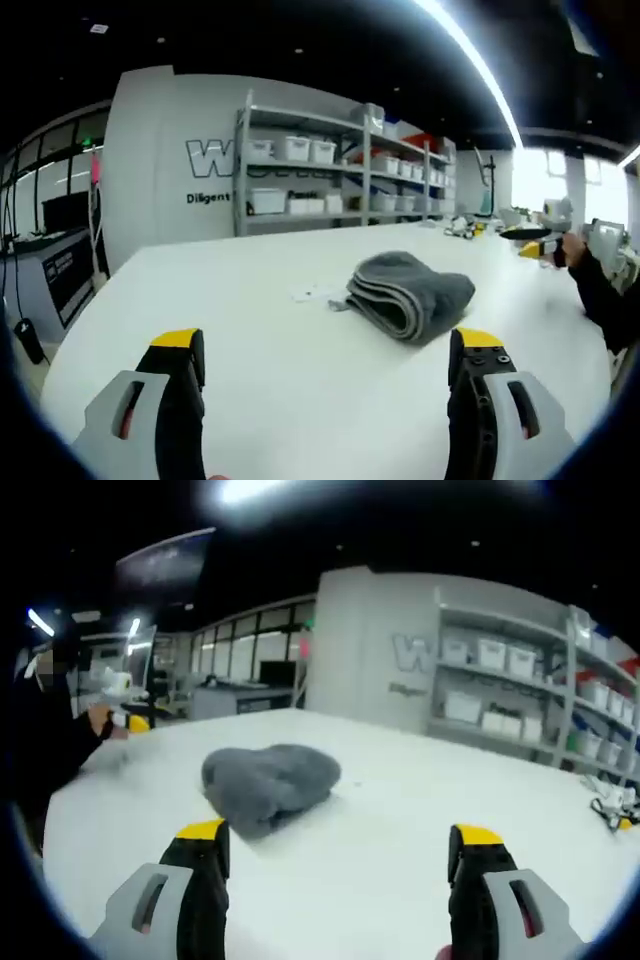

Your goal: Open the folded towel by lifting each exposed corner and separating the folded layers until the towel lies flat within the target outline without major curled edges

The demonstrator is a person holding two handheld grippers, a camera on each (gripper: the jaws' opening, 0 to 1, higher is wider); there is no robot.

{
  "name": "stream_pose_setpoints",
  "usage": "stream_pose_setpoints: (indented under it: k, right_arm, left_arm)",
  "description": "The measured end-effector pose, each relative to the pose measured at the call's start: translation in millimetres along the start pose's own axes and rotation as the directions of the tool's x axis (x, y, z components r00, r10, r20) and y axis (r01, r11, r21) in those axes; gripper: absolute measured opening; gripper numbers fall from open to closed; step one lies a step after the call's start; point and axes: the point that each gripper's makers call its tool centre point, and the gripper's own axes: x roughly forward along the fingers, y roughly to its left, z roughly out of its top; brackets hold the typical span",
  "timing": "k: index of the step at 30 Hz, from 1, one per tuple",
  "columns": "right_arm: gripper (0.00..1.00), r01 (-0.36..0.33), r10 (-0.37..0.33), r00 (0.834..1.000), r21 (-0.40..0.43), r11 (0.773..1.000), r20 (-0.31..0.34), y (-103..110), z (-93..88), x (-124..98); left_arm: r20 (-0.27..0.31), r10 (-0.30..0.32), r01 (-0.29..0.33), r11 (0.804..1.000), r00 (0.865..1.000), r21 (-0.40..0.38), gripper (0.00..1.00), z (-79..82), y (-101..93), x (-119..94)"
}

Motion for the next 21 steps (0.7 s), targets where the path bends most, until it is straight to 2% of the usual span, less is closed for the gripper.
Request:
stream_pose_setpoints:
  k: [21]
  right_arm:
    - [0.91, 0.000, 0.000, 1.000, 0.007, 1.000, -0.006, -4.3, -3.5, 1.9]
  left_arm:
    - [-0.011, 0.007, -0.007, 1.000, 1.000, -0.006, 0.97, -7.9, 1.8, 2.0]
